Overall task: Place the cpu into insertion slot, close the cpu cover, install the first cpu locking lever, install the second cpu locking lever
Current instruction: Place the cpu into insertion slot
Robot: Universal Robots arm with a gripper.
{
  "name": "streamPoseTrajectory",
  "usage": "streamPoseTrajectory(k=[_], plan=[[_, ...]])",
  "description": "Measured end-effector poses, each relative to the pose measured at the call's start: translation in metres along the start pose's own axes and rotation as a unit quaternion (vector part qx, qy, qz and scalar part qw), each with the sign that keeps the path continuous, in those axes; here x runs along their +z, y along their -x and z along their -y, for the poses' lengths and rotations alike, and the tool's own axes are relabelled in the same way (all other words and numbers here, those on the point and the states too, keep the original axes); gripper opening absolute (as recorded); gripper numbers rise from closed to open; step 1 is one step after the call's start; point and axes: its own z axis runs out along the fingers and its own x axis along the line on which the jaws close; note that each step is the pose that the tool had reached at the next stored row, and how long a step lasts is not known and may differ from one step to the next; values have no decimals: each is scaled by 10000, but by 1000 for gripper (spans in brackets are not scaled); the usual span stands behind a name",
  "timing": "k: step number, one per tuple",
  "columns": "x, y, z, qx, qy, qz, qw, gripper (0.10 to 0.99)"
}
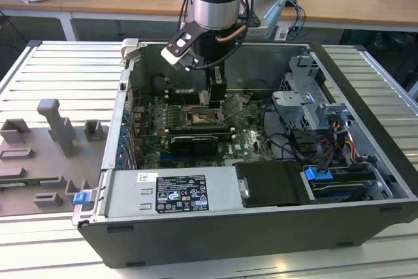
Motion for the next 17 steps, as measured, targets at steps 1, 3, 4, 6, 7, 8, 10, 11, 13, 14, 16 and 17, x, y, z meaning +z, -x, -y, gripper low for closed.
streamPoseTrajectory(k=[1, 3, 4, 6, 7, 8, 10, 11, 13, 14, 16, 17], plan=[[3, 0, 0, 0, 0, -1, 10000, 541], [6, 0, 0, 0, 0, 0, 10000, 541], [7, 0, 0, 0, 0, 0, 10000, 541], [11, 0, 1, 1, 0, 0, 10000, 541], [19, -3, 1, 4, 0, -1, 10000, 541], [26, -7, 2, 7, 0, 0, 10000, 541], [56, -19, 3, 10, 0, 0, 10000, 541], [76, -22, 5, 18, 0, 2, 10000, 541], [127, -28, 11, 46, 1, 4, 10000, 541], [160, -30, 14, 56, 1, 5, 10000, 541], [229, -45, 18, 62, 2, 5, 10000, 541], [269, -63, 23, 61, 2, 5, 10000, 541]])
